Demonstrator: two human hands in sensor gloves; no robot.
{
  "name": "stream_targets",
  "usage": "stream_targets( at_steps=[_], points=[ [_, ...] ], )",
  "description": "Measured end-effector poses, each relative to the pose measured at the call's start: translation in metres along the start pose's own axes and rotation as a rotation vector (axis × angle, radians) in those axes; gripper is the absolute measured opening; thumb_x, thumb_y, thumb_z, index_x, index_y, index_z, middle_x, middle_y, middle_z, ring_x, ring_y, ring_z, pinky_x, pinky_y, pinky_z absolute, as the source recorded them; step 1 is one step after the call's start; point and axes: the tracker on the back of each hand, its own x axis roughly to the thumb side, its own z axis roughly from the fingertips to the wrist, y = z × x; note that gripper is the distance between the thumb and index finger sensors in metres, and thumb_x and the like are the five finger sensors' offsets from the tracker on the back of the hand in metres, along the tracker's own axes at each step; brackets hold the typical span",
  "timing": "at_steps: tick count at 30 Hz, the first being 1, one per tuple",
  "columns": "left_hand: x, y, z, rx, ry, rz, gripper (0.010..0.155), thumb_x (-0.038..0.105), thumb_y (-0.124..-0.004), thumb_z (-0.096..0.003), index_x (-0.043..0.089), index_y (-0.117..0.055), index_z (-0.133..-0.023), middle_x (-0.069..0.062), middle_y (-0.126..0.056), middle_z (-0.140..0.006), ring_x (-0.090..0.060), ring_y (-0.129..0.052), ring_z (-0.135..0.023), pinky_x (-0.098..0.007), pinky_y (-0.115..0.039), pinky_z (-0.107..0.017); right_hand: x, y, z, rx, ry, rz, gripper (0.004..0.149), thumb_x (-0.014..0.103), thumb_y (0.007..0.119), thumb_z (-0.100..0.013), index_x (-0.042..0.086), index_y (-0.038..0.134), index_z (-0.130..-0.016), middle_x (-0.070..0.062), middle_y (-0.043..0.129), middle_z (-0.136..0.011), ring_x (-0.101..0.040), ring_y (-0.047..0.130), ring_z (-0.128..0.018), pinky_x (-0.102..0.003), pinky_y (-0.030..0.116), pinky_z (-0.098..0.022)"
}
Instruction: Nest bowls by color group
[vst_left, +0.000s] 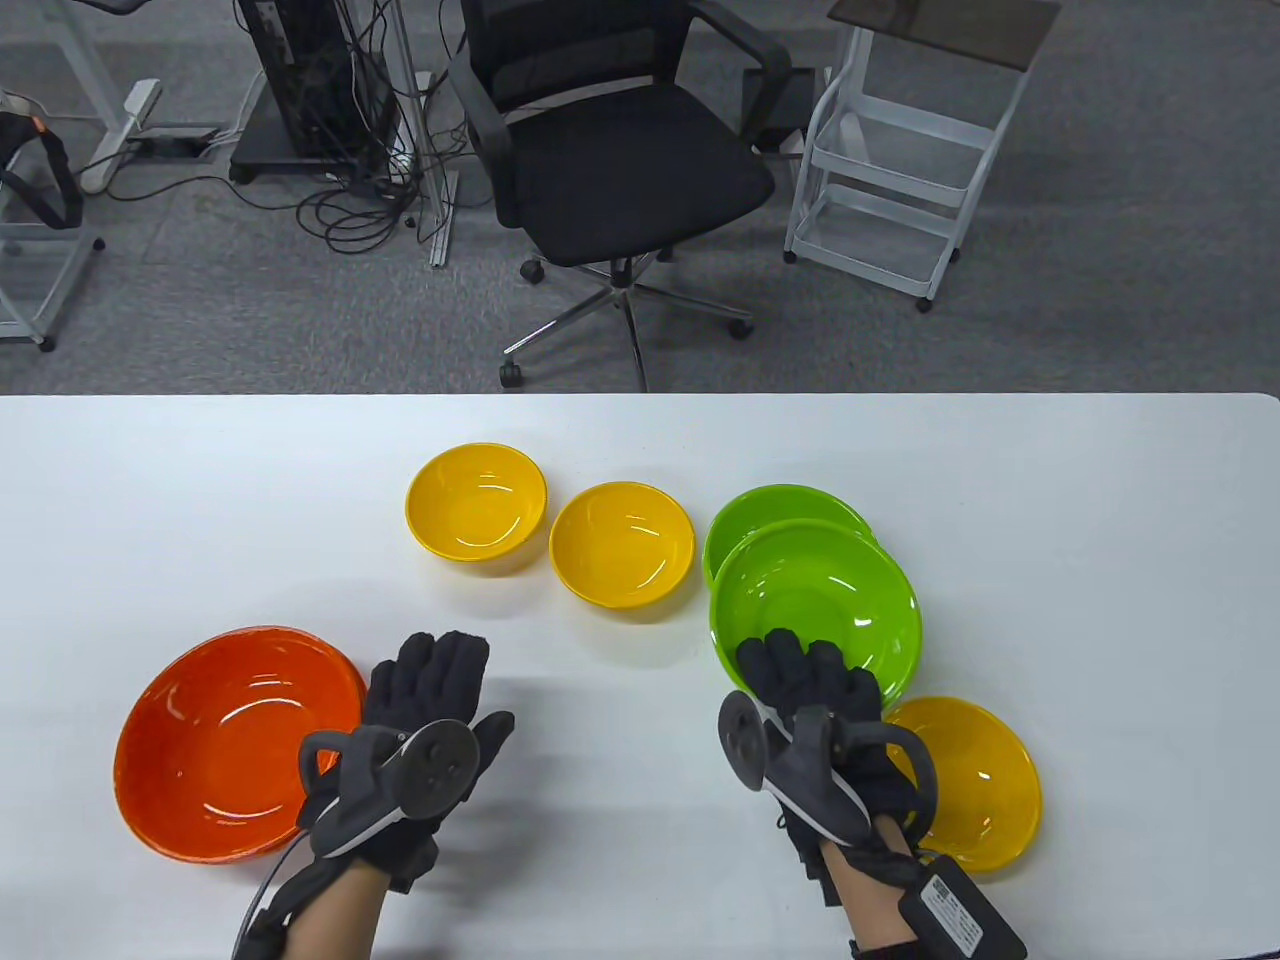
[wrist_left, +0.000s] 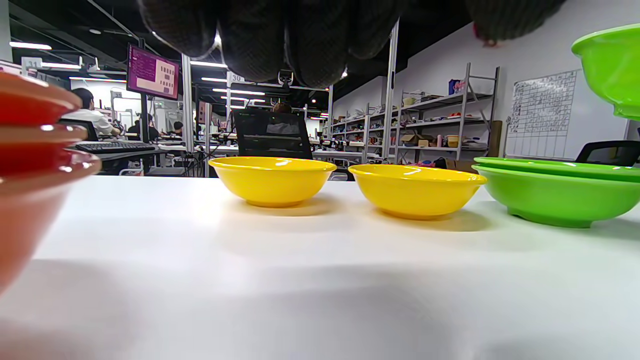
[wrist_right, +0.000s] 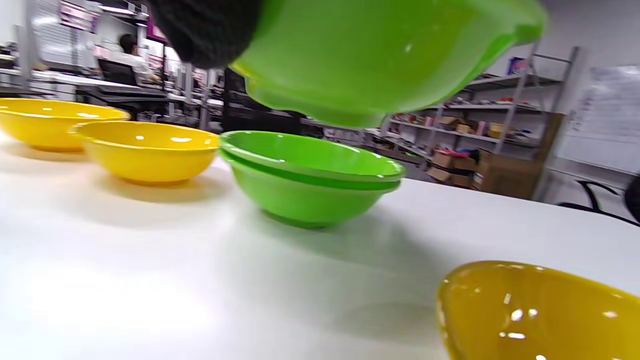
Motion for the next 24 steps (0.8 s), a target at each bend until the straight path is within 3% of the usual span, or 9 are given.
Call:
stream_targets(
  at_steps=[3,10,15,24],
  points=[
    [-0.002,-0.002,0.0,-0.01,0.01,0.015,0.074,0.057,-0.062,-0.0513,0.017,-0.051,-0.113,-0.016,-0.068,-0.116,-0.047,-0.069,-0.108,-0.063,-0.061,-0.077,-0.001,0.0,-0.021,0.037,0.048,0.005,0.055,0.04,0.067,-0.054,0.041,0.051,-0.106,0.012,0.056,-0.119,-0.028,0.067,-0.111,-0.055,0.061,-0.081],
    [-0.003,-0.001,-0.001,-0.025,0.013,0.005,0.073,0.057,-0.062,-0.0514,0.02,-0.052,-0.113,-0.015,-0.067,-0.117,-0.047,-0.068,-0.108,-0.063,-0.06,-0.077,0.015,0.031,-0.061,0.114,0.088,0.063,0.054,0.041,0.064,-0.054,0.042,0.051,-0.106,0.013,0.056,-0.119,-0.027,0.065,-0.112,-0.054,0.059,-0.083],
    [-0.003,0.0,-0.001,-0.023,0.018,-0.012,0.072,0.057,-0.062,-0.0512,0.019,-0.053,-0.112,-0.015,-0.068,-0.116,-0.047,-0.069,-0.108,-0.063,-0.061,-0.077,0.022,0.038,-0.085,0.158,0.117,0.038,0.053,0.043,0.061,-0.054,0.042,0.051,-0.106,0.014,0.057,-0.119,-0.026,0.064,-0.113,-0.054,0.057,-0.084],
    [-0.003,-0.002,-0.002,-0.029,0.026,-0.036,0.071,0.057,-0.061,-0.0514,0.021,-0.053,-0.112,-0.014,-0.067,-0.117,-0.047,-0.068,-0.108,-0.063,-0.06,-0.078,0.021,0.053,-0.1,0.237,0.117,-0.035,0.054,0.05,0.052,-0.053,0.043,0.054,-0.106,0.012,0.059,-0.119,-0.027,0.062,-0.114,-0.055,0.054,-0.085]
  ],
)
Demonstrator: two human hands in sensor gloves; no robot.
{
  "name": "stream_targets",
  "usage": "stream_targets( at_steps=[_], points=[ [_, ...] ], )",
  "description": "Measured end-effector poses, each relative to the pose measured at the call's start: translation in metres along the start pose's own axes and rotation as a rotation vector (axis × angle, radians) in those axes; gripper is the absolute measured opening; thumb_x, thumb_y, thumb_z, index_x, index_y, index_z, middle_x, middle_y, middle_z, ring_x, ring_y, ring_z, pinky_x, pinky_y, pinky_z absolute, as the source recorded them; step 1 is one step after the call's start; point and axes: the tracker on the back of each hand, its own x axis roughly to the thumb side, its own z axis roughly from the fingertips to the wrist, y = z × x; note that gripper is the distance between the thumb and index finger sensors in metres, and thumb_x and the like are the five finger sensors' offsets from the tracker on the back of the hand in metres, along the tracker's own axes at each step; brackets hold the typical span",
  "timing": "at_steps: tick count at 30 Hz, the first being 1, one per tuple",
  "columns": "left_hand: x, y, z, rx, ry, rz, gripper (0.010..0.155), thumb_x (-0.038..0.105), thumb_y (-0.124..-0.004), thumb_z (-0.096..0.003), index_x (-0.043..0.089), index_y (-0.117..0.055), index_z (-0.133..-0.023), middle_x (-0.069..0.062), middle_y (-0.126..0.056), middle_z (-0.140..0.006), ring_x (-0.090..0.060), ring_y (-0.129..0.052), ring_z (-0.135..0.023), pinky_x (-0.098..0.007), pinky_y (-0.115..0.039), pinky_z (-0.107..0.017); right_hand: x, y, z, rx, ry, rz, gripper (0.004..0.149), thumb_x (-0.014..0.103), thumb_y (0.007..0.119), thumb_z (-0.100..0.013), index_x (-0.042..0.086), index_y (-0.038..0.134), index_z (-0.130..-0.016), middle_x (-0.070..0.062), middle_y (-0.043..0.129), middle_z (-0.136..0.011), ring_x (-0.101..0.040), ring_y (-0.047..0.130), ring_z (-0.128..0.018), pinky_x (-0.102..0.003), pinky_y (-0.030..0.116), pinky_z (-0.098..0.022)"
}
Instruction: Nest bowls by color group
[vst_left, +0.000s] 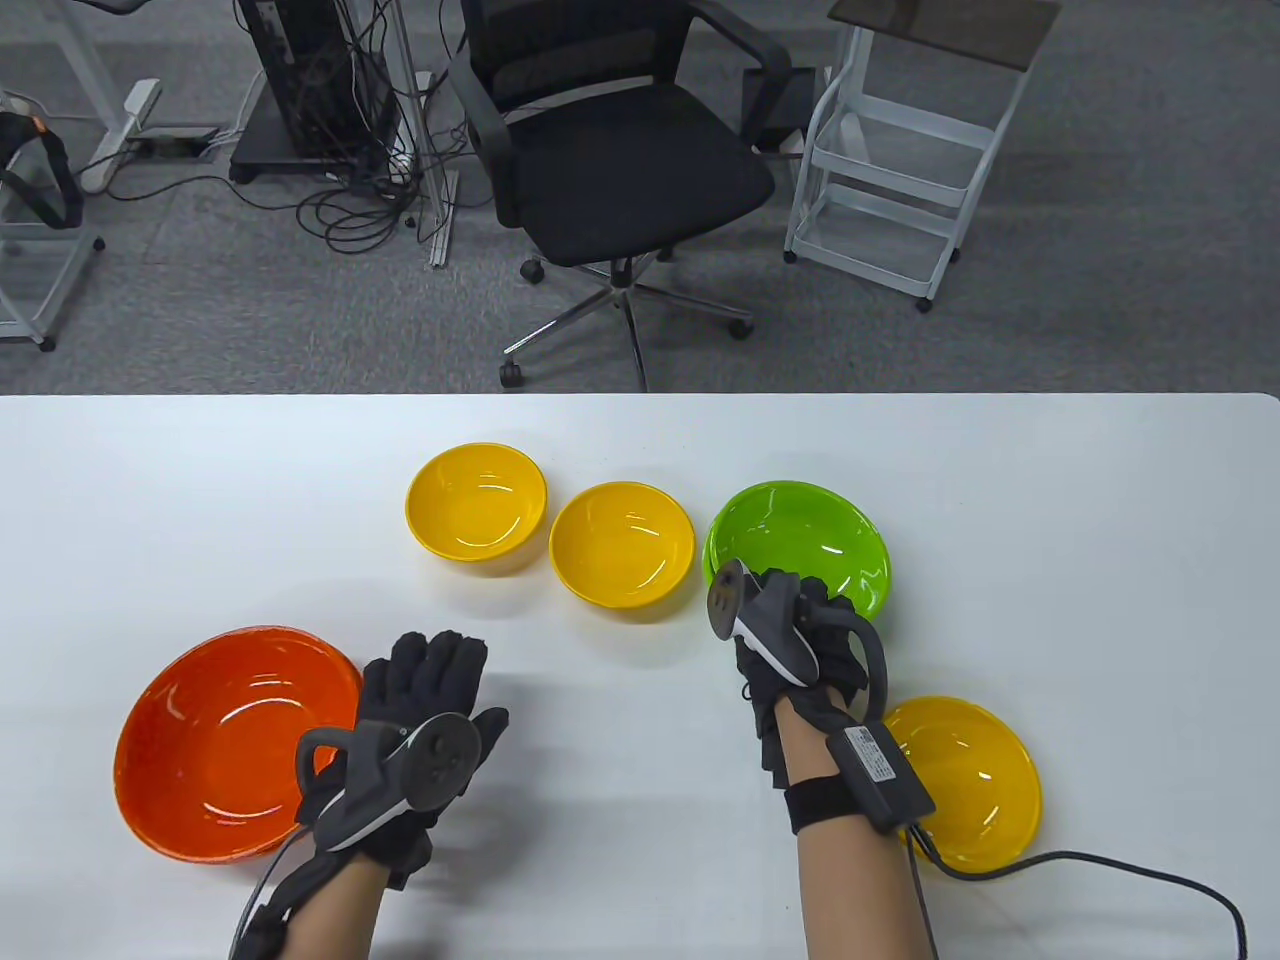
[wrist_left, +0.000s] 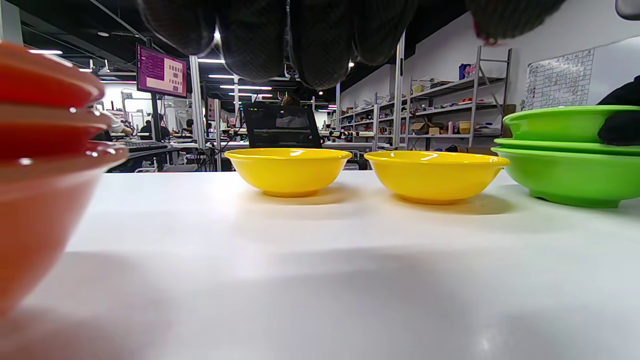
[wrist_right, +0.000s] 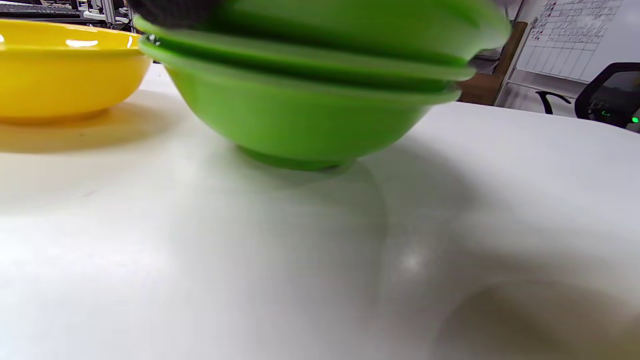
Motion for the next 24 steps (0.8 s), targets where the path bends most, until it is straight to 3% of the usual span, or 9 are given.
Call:
stream_targets(
  at_steps=[13,19,24],
  points=[
    [0.002,-0.001,-0.001,-0.012,-0.005,0.0,0.072,0.058,-0.061,-0.0514,0.02,-0.053,-0.112,-0.014,-0.067,-0.117,-0.047,-0.068,-0.108,-0.063,-0.059,-0.078,0.005,0.012,-0.002,0.031,0.001,0.078,0.067,0.059,0.049,-0.049,0.036,0.042,-0.112,0.006,0.046,-0.123,-0.028,0.058,-0.115,-0.056,0.051,-0.085],
    [0.004,-0.002,-0.001,-0.015,-0.018,0.004,0.072,0.058,-0.061,-0.0513,0.02,-0.053,-0.112,-0.014,-0.067,-0.117,-0.047,-0.068,-0.108,-0.063,-0.059,-0.078,-0.019,-0.016,0.031,-0.151,-0.08,0.182,0.072,0.06,0.052,-0.048,0.031,0.039,-0.113,0.001,0.043,-0.123,-0.032,0.055,-0.114,-0.059,0.05,-0.083],
    [0.006,-0.003,0.0,-0.017,-0.029,0.007,0.073,0.057,-0.061,-0.0512,0.019,-0.053,-0.112,-0.015,-0.067,-0.117,-0.047,-0.069,-0.108,-0.063,-0.06,-0.078,-0.055,-0.03,0.062,-0.196,-0.04,0.218,0.076,0.061,0.054,-0.048,0.028,0.034,-0.114,-0.003,0.038,-0.124,-0.035,0.05,-0.115,-0.059,0.048,-0.084]
  ],
)
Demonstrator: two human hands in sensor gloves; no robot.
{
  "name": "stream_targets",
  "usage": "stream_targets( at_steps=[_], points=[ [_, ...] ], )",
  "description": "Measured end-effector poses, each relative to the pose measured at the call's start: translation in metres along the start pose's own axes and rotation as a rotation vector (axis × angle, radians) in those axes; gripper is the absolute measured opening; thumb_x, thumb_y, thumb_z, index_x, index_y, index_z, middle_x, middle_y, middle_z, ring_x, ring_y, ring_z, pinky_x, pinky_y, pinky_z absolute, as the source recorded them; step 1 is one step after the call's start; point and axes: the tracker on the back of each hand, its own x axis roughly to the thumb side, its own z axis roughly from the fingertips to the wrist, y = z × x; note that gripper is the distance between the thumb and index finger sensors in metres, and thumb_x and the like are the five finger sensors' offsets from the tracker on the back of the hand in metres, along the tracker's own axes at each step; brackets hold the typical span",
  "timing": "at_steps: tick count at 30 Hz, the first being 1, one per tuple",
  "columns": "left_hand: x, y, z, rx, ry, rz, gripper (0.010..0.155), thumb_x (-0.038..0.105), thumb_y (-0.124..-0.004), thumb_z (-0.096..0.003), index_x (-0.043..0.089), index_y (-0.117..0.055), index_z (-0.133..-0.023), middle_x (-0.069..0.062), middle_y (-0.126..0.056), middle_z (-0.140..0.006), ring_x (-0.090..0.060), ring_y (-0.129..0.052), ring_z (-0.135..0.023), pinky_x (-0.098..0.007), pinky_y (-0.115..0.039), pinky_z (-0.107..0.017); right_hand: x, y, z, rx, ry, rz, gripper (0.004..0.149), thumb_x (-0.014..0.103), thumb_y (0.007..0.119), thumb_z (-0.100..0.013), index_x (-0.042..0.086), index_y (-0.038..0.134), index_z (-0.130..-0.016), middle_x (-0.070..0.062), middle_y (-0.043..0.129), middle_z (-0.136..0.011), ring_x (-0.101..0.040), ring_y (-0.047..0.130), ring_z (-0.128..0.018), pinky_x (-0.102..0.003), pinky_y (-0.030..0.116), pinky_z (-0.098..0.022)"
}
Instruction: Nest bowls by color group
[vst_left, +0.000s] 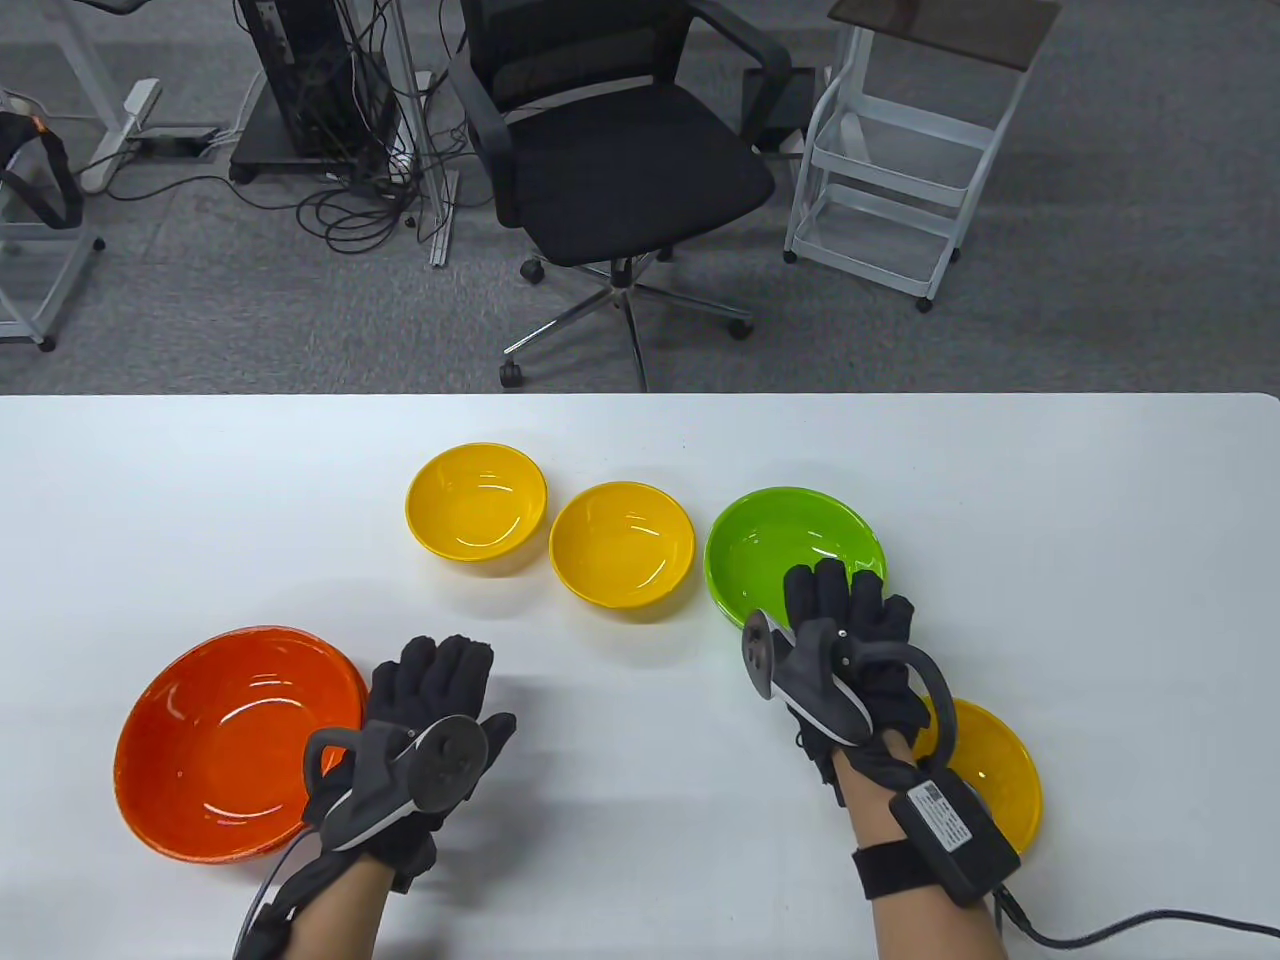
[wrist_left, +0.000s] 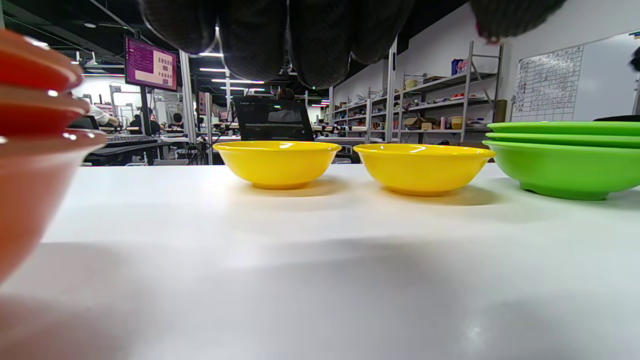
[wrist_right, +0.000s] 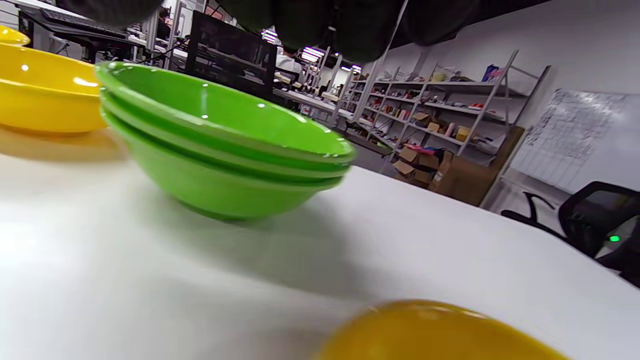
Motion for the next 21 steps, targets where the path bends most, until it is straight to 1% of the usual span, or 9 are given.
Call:
stream_targets(
  at_steps=[4,5,7,10,13,14,18,21],
  points=[
    [0.005,0.0,0.001,0.001,-0.017,-0.014,0.072,0.057,-0.061,-0.0511,0.019,-0.053,-0.112,-0.015,-0.068,-0.116,-0.047,-0.069,-0.108,-0.063,-0.06,-0.077,-0.026,0.001,0.024,0.023,0.042,-0.028,0.078,0.062,0.054,-0.048,0.028,0.034,-0.115,-0.004,0.037,-0.125,-0.036,0.049,-0.115,-0.06,0.048,-0.084],
    [0.006,0.0,0.002,0.004,-0.021,-0.019,0.072,0.057,-0.061,-0.0511,0.019,-0.053,-0.112,-0.015,-0.068,-0.116,-0.047,-0.069,-0.108,-0.063,-0.06,-0.077,-0.031,0.004,0.032,0.045,0.042,-0.05,0.079,0.062,0.055,-0.048,0.027,0.033,-0.115,-0.004,0.036,-0.125,-0.037,0.049,-0.115,-0.06,0.048,-0.083],
    [0.008,0.0,0.002,0.006,-0.027,-0.023,0.072,0.057,-0.061,-0.0511,0.019,-0.053,-0.112,-0.015,-0.068,-0.116,-0.047,-0.069,-0.108,-0.063,-0.06,-0.078,-0.036,0.012,0.048,0.073,0.039,-0.077,0.081,0.063,0.055,-0.048,0.025,0.033,-0.116,-0.006,0.035,-0.125,-0.038,0.048,-0.115,-0.061,0.047,-0.084],
    [0.01,-0.001,0.002,0.004,-0.033,-0.025,0.073,0.057,-0.061,-0.0511,0.019,-0.053,-0.112,-0.015,-0.067,-0.116,-0.047,-0.068,-0.108,-0.063,-0.06,-0.078,-0.037,0.027,0.068,0.063,0.037,-0.061,0.083,0.065,0.056,-0.048,0.023,0.035,-0.116,-0.008,0.037,-0.125,-0.04,0.05,-0.115,-0.061,0.048,-0.083],
    [0.011,-0.003,0.003,-0.003,-0.037,-0.034,0.073,0.057,-0.061,-0.051,0.019,-0.053,-0.112,-0.015,-0.067,-0.116,-0.047,-0.069,-0.108,-0.063,-0.06,-0.077,-0.036,0.043,0.076,0.071,0.051,0.018,0.085,0.065,0.056,-0.047,0.021,0.035,-0.116,-0.009,0.039,-0.124,-0.04,0.049,-0.115,-0.061,0.047,-0.083],
    [0.011,-0.003,0.003,-0.003,-0.036,-0.034,0.072,0.057,-0.061,-0.051,0.019,-0.053,-0.112,-0.015,-0.067,-0.116,-0.047,-0.068,-0.108,-0.063,-0.06,-0.077,-0.036,0.049,0.078,0.072,0.054,0.038,0.084,0.065,0.056,-0.047,0.02,0.038,-0.116,-0.01,0.04,-0.124,-0.04,0.05,-0.114,-0.061,0.048,-0.083],
    [0.01,-0.002,0.004,0.005,-0.033,-0.027,0.072,0.057,-0.061,-0.0508,0.018,-0.053,-0.112,-0.016,-0.068,-0.116,-0.048,-0.068,-0.107,-0.063,-0.06,-0.077,-0.036,0.075,0.084,0.166,0.072,0.024,0.087,0.067,0.055,-0.047,0.018,0.037,-0.116,-0.012,0.04,-0.124,-0.041,0.05,-0.114,-0.062,0.048,-0.082],
    [0.01,-0.003,0.004,0.005,-0.033,-0.034,0.072,0.057,-0.061,-0.0509,0.018,-0.054,-0.111,-0.015,-0.067,-0.116,-0.048,-0.068,-0.107,-0.063,-0.06,-0.077,-0.036,0.089,0.082,0.221,0.064,0.015,0.091,0.069,0.053,-0.046,0.014,0.036,-0.116,-0.015,0.039,-0.123,-0.043,0.05,-0.113,-0.063,0.05,-0.082]
  ],
)
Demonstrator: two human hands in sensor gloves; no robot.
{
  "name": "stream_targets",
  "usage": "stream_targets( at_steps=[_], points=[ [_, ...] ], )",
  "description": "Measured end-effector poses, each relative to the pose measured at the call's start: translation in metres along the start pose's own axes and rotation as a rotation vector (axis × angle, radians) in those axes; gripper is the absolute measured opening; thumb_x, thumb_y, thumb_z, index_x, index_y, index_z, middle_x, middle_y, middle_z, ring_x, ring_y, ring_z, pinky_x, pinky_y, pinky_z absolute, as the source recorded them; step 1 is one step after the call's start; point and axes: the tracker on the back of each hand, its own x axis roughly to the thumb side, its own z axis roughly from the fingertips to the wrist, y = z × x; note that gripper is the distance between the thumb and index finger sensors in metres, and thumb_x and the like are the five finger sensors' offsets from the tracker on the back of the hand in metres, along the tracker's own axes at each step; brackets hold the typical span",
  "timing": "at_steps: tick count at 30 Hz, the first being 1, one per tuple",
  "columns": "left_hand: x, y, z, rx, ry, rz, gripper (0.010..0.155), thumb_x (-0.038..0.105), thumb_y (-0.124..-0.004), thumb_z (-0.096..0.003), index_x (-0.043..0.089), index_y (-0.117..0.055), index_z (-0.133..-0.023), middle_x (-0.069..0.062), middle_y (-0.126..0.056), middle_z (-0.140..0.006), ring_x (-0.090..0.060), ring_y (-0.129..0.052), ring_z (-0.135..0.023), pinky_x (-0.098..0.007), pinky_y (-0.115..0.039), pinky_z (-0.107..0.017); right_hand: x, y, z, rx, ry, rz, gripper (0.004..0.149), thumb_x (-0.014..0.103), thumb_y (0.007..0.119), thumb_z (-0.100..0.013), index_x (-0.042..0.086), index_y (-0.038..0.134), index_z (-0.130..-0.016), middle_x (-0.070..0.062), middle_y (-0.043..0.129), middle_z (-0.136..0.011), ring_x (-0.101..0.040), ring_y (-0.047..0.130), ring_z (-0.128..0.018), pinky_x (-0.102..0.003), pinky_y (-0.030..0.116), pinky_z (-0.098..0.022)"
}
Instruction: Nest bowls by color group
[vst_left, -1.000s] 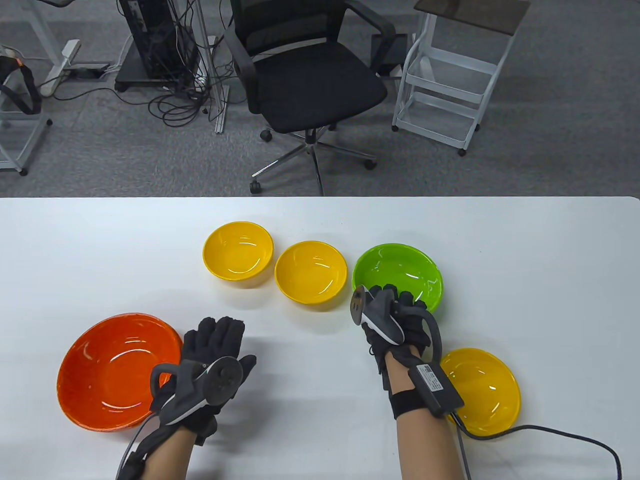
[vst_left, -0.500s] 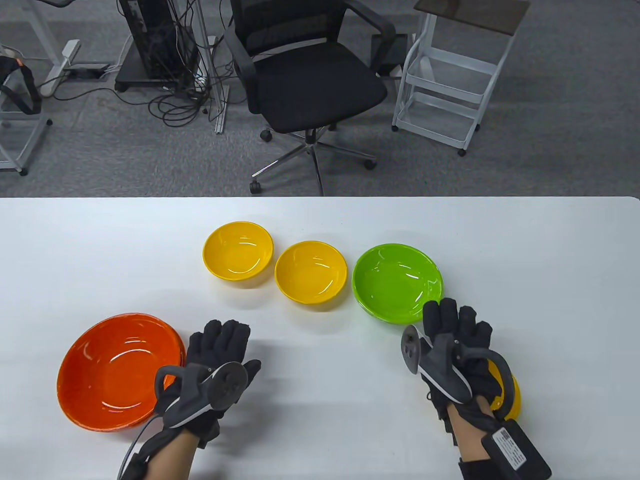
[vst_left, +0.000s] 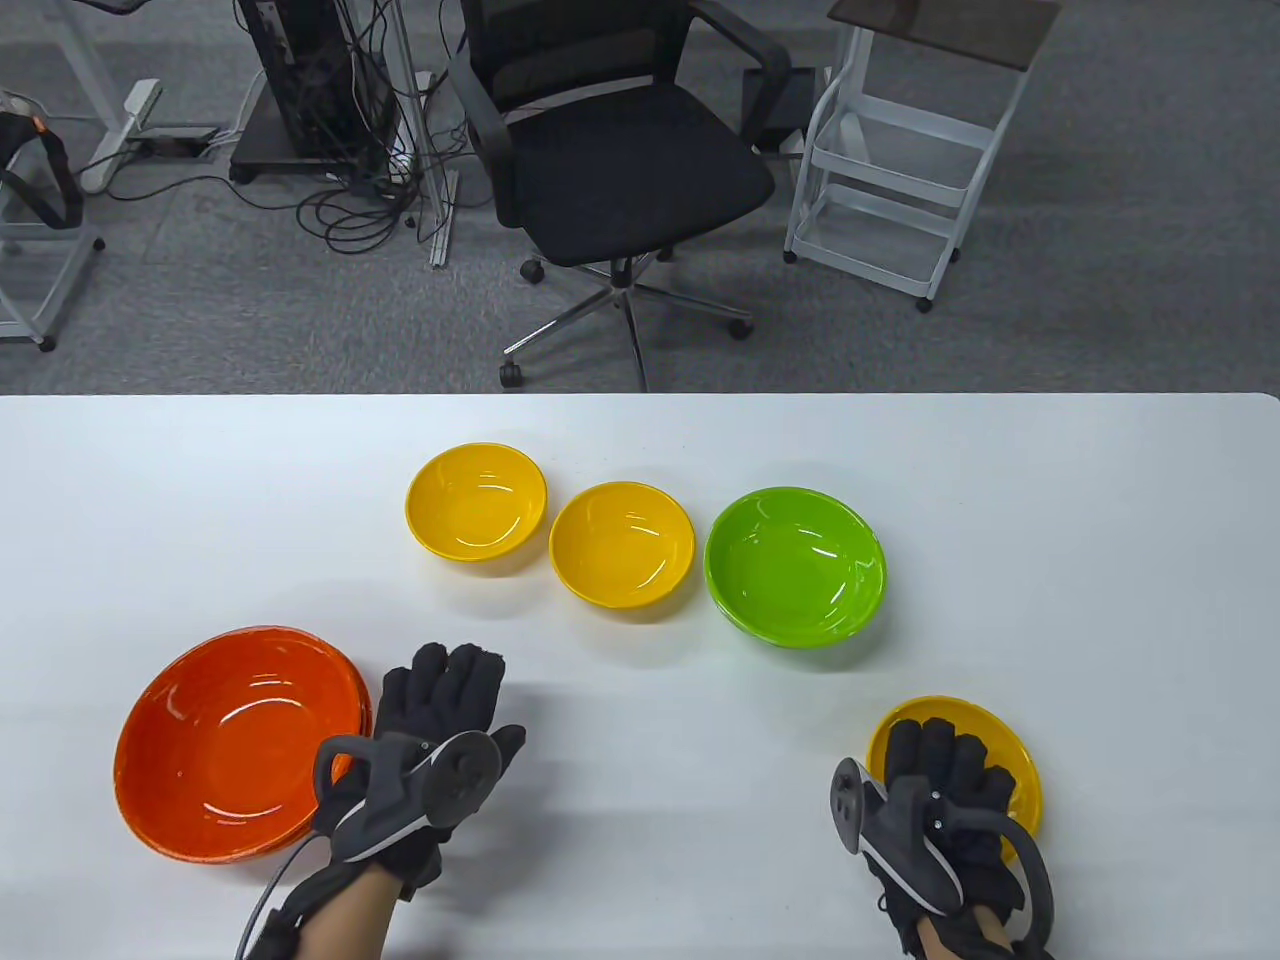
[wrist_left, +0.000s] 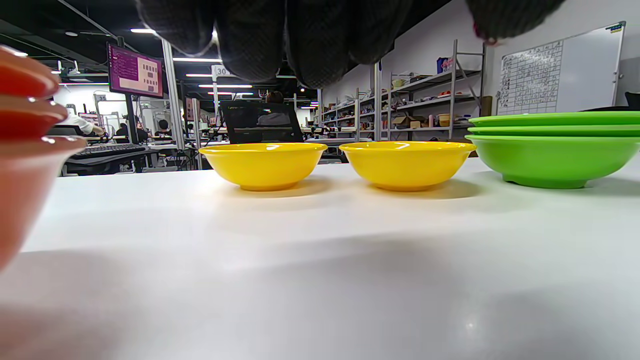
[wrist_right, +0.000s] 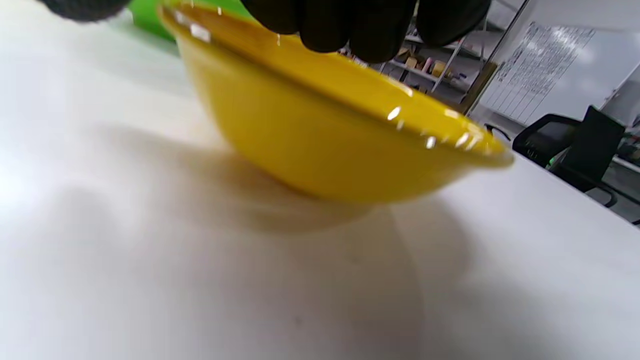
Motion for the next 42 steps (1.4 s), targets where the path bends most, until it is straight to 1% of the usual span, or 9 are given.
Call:
stream_targets(
  at_steps=[5,8,14,18,22,25,34,37,42],
  points=[
    [0.002,-0.002,0.001,-0.006,-0.007,-0.018,0.072,0.057,-0.061,-0.0508,0.018,-0.054,-0.112,-0.016,-0.066,-0.116,-0.048,-0.068,-0.107,-0.063,-0.06,-0.077,-0.001,0.018,-0.01,0.114,0.001,-0.055,0.09,0.069,0.054,-0.047,0.015,0.032,-0.116,-0.017,0.035,-0.123,-0.044,0.048,-0.114,-0.062,0.053,-0.081],
    [0.002,-0.001,0.001,-0.006,-0.007,-0.029,0.072,0.057,-0.061,-0.0508,0.019,-0.054,-0.111,-0.016,-0.066,-0.116,-0.048,-0.068,-0.107,-0.063,-0.06,-0.077,-0.002,0.022,-0.013,0.156,-0.007,-0.112,0.08,0.062,0.055,-0.052,0.017,0.032,-0.115,-0.018,0.036,-0.121,-0.045,0.052,-0.112,-0.06,0.062,-0.079],
    [-0.006,0.001,0.001,0.004,0.015,-0.007,0.072,0.056,-0.061,-0.0508,0.018,-0.054,-0.111,-0.016,-0.066,-0.116,-0.047,-0.069,-0.107,-0.063,-0.06,-0.077,0.005,0.019,-0.007,0.075,-0.012,-0.037,0.067,0.049,0.058,-0.056,0.016,0.041,-0.112,-0.017,0.048,-0.117,-0.044,0.065,-0.107,-0.054,0.074,-0.074],
    [-0.01,0.004,0.002,0.041,0.021,0.013,0.07,0.056,-0.062,-0.0508,0.02,-0.056,-0.11,-0.014,-0.068,-0.115,-0.044,-0.07,-0.107,-0.061,-0.06,-0.078,0.001,0.007,-0.005,-0.042,-0.01,-0.049,0.059,0.042,0.064,-0.056,0.014,0.055,-0.107,-0.013,0.066,-0.11,-0.036,0.081,-0.1,-0.049,0.084,-0.069],
    [-0.014,0.006,0.003,0.056,0.031,0.047,0.069,0.056,-0.062,-0.051,0.02,-0.056,-0.11,-0.014,-0.069,-0.115,-0.043,-0.071,-0.107,-0.06,-0.06,-0.078,-0.001,-0.015,0.002,-0.144,-0.008,-0.047,0.056,0.04,0.066,-0.055,0.015,0.059,-0.105,-0.011,0.069,-0.108,-0.034,0.084,-0.098,-0.047,0.084,-0.068],
    [-0.015,0.006,0.003,0.055,0.033,0.055,0.069,0.056,-0.062,-0.0509,0.02,-0.057,-0.109,-0.013,-0.07,-0.114,-0.043,-0.072,-0.107,-0.06,-0.061,-0.078,0.003,-0.047,0.012,-0.27,-0.047,-0.058,0.055,0.04,0.068,-0.054,0.017,0.06,-0.104,-0.009,0.072,-0.107,-0.031,0.086,-0.097,-0.045,0.085,-0.067],
    [-0.014,0.008,0.004,0.08,0.027,0.07,0.068,0.055,-0.062,-0.051,0.02,-0.058,-0.109,-0.013,-0.071,-0.113,-0.042,-0.073,-0.106,-0.059,-0.062,-0.078,0.051,-0.128,0.032,-0.528,-0.259,-0.116,0.053,0.04,0.07,-0.053,0.021,0.062,-0.102,-0.004,0.073,-0.106,-0.027,0.086,-0.097,-0.041,0.084,-0.068],
    [-0.015,0.008,0.005,0.082,0.027,0.072,0.068,0.055,-0.062,-0.0511,0.02,-0.058,-0.109,-0.013,-0.071,-0.113,-0.042,-0.073,-0.106,-0.059,-0.062,-0.077,0.076,-0.145,0.028,-0.561,-0.31,-0.122,0.052,0.04,0.069,-0.053,0.024,0.062,-0.102,-0.002,0.071,-0.108,-0.025,0.084,-0.099,-0.042,0.082,-0.07],
    [-0.017,0.007,0.004,0.082,0.034,0.089,0.068,0.056,-0.062,-0.0509,0.02,-0.058,-0.109,-0.013,-0.071,-0.113,-0.042,-0.074,-0.105,-0.059,-0.063,-0.077,0.121,-0.156,0.006,-0.517,-0.356,-0.149,0.052,0.041,0.069,-0.054,0.027,0.06,-0.103,0.001,0.069,-0.11,-0.023,0.082,-0.102,-0.043,0.078,-0.074]
  ],
)
